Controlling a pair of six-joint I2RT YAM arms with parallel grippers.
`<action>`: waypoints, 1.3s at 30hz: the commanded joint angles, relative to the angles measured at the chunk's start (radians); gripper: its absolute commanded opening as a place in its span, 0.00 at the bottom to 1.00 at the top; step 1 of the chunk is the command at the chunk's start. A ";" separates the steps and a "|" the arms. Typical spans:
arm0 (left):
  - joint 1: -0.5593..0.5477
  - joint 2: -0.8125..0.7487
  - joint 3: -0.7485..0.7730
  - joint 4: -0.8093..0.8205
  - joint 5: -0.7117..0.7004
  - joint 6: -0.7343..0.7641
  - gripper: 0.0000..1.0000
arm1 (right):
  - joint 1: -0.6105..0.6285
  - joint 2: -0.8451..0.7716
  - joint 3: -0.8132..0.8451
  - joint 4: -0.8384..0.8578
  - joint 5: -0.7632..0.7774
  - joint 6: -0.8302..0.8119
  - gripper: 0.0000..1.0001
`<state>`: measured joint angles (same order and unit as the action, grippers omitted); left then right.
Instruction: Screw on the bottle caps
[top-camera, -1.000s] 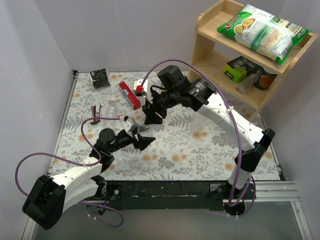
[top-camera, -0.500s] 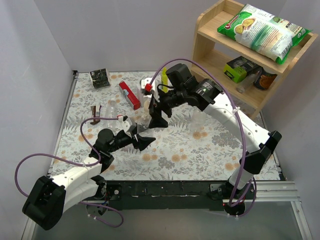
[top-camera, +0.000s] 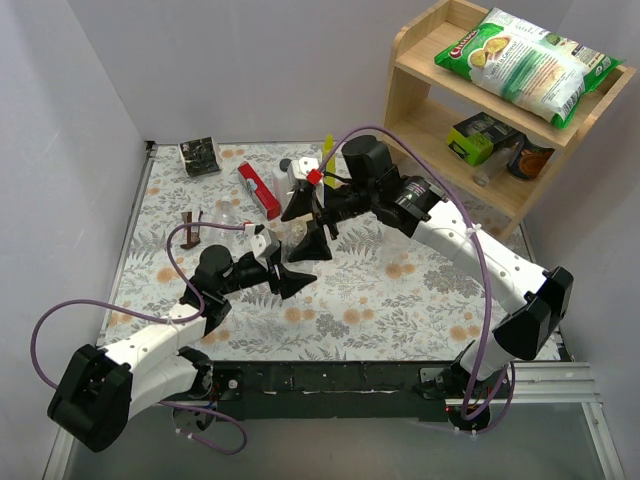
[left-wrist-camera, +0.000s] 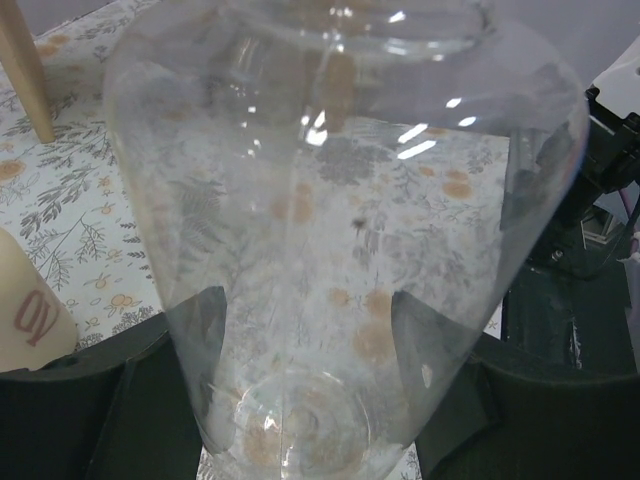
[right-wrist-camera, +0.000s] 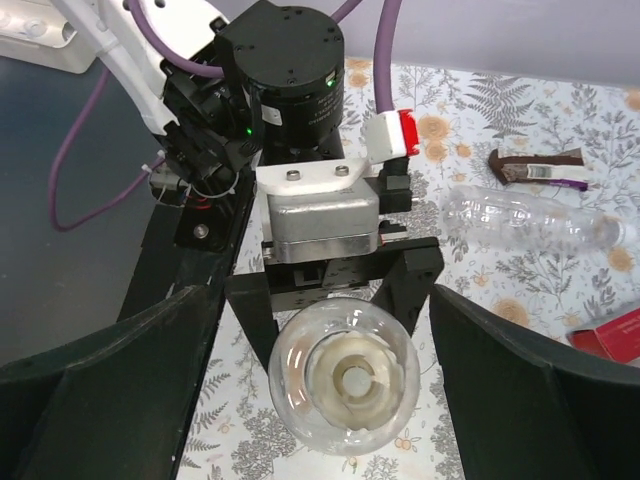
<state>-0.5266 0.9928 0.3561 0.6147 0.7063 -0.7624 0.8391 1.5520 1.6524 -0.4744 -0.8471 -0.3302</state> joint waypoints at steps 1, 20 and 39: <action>0.002 0.010 0.055 0.006 0.013 0.009 0.00 | 0.002 -0.050 -0.037 0.086 -0.046 0.034 0.98; 0.028 0.003 0.040 0.042 -0.073 -0.083 0.00 | 0.005 -0.086 -0.063 -0.006 0.059 -0.007 0.98; 0.071 -0.019 0.012 0.068 -0.128 -0.092 0.00 | 0.008 -0.096 -0.046 -0.128 0.106 -0.050 0.98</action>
<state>-0.4858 1.0027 0.3687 0.6289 0.6540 -0.8326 0.8398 1.4971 1.5986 -0.4953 -0.7345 -0.3733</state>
